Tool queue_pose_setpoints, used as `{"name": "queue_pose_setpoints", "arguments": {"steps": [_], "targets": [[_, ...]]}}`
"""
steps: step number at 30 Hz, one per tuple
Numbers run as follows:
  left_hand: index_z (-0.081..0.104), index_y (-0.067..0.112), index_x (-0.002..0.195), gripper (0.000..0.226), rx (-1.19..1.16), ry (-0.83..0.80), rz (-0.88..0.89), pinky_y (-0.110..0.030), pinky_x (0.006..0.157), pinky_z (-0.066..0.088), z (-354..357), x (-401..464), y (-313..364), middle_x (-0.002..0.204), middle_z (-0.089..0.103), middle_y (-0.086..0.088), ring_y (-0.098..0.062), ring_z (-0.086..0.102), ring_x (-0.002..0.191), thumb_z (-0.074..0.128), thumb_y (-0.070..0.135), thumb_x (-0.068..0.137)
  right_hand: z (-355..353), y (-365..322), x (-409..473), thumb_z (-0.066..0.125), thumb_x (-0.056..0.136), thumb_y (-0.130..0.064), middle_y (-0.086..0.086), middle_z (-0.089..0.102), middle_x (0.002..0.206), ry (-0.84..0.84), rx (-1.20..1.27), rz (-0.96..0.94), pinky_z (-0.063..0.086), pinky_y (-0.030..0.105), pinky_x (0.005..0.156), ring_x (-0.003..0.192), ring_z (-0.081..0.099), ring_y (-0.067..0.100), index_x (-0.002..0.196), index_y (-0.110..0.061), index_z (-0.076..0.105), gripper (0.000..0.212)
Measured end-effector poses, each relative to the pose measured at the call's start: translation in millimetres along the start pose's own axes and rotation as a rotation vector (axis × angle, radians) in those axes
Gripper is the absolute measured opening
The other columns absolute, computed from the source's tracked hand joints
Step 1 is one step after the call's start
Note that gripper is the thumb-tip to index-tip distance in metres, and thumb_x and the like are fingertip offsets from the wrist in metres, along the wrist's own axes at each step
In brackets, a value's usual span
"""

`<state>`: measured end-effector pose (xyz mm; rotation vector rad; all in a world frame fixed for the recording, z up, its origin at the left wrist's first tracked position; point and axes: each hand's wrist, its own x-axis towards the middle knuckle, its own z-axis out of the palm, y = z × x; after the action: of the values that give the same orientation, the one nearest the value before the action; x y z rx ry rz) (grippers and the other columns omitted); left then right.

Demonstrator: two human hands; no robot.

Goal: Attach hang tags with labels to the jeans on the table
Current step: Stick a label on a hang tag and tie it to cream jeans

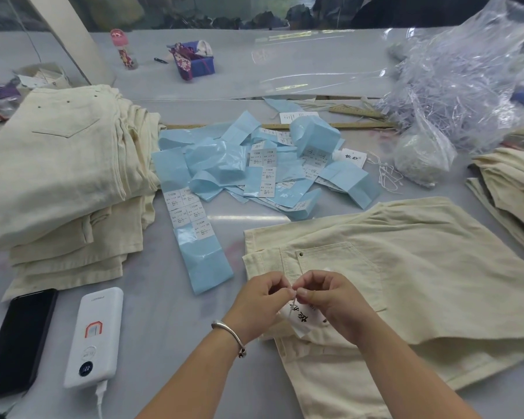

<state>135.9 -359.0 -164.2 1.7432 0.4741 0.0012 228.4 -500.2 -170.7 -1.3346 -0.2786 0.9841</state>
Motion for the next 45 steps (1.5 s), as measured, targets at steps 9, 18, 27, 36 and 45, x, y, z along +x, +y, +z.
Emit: {"name": "queue_pose_setpoints", "arguments": {"steps": [9, 18, 27, 36, 45], "targets": [[0.062, 0.014, 0.071, 0.016, -0.05, 0.002, -0.053, -0.024, 0.059, 0.034, -1, 7, 6, 0.055, 0.045, 0.009, -0.004, 0.037, 0.053, 0.065, 0.009, 0.087, -1, 2, 3, 0.068, 0.075, 0.005, 0.012, 0.066, 0.074, 0.017, 0.082, -0.026, 0.046, 0.023, 0.061, 0.065, 0.059, 0.017, 0.081, -0.002, 0.066, 0.01], [0.06, 0.022, 0.067, 0.024, 0.121, -0.049, -0.023, -0.016, 0.059, 0.041, -7, 14, 2, 0.061, 0.057, 0.008, -0.004, 0.049, 0.057, 0.068, 0.011, 0.087, -3, -16, 5, 0.067, 0.072, 0.018, 0.005, 0.064, 0.07, 0.064, -0.356, -0.258, 0.049, 0.025, 0.069, 0.07, 0.06, 0.015, 0.082, -0.004, 0.066, 0.024], [0.061, 0.02, 0.063, 0.026, 0.091, 0.157, 0.072, -0.019, 0.058, 0.04, -3, 23, 5, 0.056, 0.056, 0.01, -0.004, 0.047, 0.054, 0.07, 0.007, 0.084, 14, -15, 10, 0.071, 0.07, 0.015, 0.0, 0.063, 0.067, 0.37, -0.385, -0.396, 0.049, 0.023, 0.067, 0.066, 0.059, 0.014, 0.073, -0.006, 0.063, 0.022], [0.06, 0.02, 0.061, 0.03, -0.045, 0.429, 0.162, -0.016, 0.055, 0.039, 14, 10, -8, 0.054, 0.054, 0.012, -0.003, 0.046, 0.055, 0.07, 0.003, 0.083, 37, 8, 15, 0.069, 0.071, 0.018, 0.001, 0.063, 0.071, 0.514, 0.06, -0.255, 0.049, 0.021, 0.066, 0.067, 0.059, 0.01, 0.076, -0.009, 0.061, 0.029], [0.064, 0.01, 0.068, 0.018, -0.201, -0.04, -0.008, -0.01, 0.051, 0.038, -18, 20, -11, 0.054, 0.062, 0.008, 0.001, 0.052, 0.05, 0.073, 0.003, 0.082, 4, -14, 17, 0.071, 0.07, 0.018, 0.006, 0.062, 0.07, 0.055, -0.102, -0.179, 0.049, 0.021, 0.065, 0.067, 0.059, 0.014, 0.083, -0.005, 0.065, 0.028]]}}
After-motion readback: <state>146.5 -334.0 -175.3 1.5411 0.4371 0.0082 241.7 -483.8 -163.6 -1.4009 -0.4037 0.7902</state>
